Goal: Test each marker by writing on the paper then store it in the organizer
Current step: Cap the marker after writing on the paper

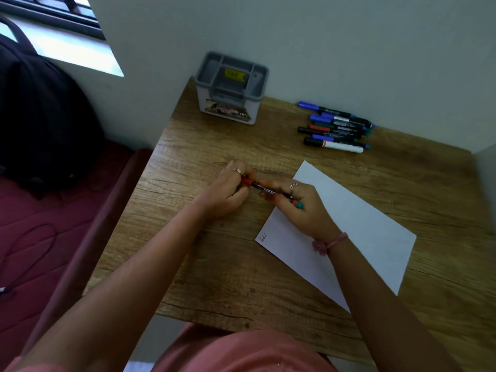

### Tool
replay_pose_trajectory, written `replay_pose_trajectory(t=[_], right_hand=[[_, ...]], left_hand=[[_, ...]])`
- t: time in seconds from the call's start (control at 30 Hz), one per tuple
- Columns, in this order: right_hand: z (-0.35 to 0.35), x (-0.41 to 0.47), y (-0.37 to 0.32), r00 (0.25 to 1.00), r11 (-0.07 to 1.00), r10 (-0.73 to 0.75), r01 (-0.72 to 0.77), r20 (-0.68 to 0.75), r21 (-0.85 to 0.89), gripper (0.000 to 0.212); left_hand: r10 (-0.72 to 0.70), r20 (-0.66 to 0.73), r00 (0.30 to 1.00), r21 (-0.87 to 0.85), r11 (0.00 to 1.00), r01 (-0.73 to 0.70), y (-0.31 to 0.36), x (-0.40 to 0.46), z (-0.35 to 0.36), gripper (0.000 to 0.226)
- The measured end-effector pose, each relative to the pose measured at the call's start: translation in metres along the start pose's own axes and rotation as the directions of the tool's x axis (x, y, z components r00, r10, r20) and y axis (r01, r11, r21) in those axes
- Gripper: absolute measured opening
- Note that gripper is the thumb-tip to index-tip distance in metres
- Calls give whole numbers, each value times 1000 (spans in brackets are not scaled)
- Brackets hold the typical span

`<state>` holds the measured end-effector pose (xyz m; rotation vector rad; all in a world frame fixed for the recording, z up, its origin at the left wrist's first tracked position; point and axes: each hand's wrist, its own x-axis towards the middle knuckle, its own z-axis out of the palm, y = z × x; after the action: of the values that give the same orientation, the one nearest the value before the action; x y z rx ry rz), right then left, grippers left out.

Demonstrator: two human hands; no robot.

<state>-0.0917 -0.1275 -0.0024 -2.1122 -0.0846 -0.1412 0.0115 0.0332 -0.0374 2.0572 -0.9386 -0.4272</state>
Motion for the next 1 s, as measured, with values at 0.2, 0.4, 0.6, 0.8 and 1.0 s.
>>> replay_pose_trajectory(t=[0.2,0.4,0.6,0.8,1.0], right_hand=[[-8,-1,6,967,963,246,-236,-68,130,13],[-26,-7,9,967,981,190,-195,-169,-11,17],[-18,-5,5,948,973,231,-222,-217,64,9],[-11,4,-2,934,957,264,-224,-240,182,21],[-8,10,-8,932,950,266,-209,-247,233,32]], left_hand=[[98,-16,995,13,995,-97,0,-1,-6,23],[143,-137,980,33,990,-140,-1,-8,-16,28],[13,-218,976,-195,979,-57,22,-7,-33,21],[13,-152,988,-144,989,-35,29,3,-55,23],[29,-87,996,-183,982,-44,36,11,-68,26]])
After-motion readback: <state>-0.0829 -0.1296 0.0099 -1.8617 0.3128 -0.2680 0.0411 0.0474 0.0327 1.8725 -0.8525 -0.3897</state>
